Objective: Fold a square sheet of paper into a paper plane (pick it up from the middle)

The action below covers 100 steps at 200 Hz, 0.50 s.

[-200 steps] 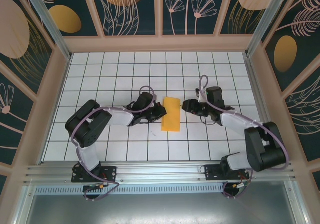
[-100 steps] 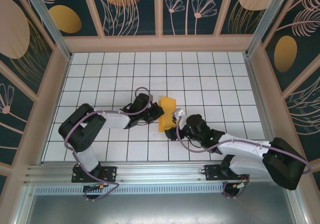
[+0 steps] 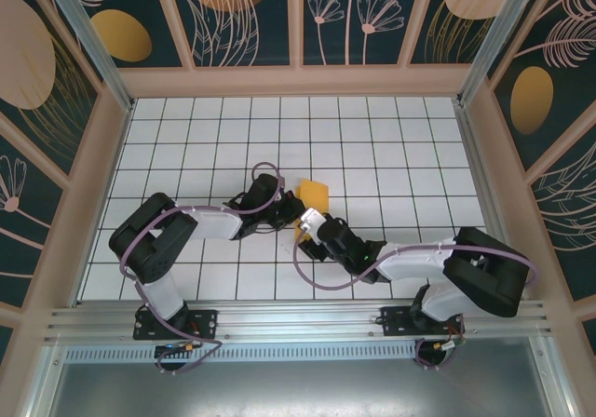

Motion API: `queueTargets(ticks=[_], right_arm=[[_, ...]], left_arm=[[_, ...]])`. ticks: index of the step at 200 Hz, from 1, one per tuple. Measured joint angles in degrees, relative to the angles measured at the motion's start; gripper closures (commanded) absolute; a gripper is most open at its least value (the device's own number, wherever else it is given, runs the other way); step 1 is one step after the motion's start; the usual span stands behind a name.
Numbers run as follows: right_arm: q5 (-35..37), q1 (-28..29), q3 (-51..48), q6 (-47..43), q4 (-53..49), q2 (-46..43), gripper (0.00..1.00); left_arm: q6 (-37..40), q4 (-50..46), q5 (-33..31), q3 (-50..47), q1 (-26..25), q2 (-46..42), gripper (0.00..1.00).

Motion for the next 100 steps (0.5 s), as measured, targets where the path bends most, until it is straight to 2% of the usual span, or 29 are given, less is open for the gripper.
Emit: queueTargets(ticks=[41, 83, 100], right_arm=[[2.3, 0.6, 1.9, -2.3, 0.4, 2.8, 0.46], [3.8, 1.3, 2.5, -2.3, -0.1, 3.5, 0.59], [3.5, 1.3, 2.6, -2.0, -0.3, 3.5, 0.69]], left_arm=[[0.0, 0.0, 0.0, 0.0, 0.0, 0.0, 1.00], [0.2, -0.1, 0.0, 0.7, 0.0, 0.1, 1.00], [0.6, -0.5, -0.1, 1.4, 0.0, 0.2, 0.98]])
